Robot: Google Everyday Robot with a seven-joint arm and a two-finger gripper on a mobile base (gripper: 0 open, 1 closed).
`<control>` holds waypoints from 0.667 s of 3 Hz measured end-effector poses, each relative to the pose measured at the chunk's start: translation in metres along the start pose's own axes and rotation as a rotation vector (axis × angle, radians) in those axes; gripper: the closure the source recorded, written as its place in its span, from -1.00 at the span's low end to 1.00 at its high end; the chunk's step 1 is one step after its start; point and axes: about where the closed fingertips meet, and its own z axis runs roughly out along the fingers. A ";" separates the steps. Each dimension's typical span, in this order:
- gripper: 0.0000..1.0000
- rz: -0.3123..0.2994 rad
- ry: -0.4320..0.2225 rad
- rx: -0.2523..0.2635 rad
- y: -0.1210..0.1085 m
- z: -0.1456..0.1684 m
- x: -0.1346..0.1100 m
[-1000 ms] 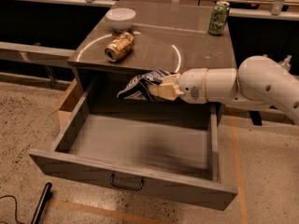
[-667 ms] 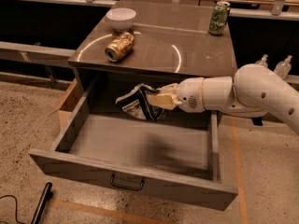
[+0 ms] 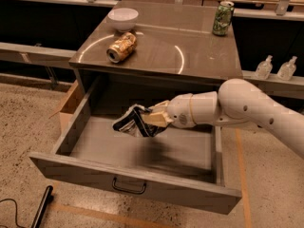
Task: Place blue chip bag into top drawer
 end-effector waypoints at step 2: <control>-0.22 -0.084 0.109 0.002 -0.001 0.030 0.027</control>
Offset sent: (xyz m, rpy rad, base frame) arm 0.0003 0.0206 -0.0558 -0.2045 -0.0532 0.0759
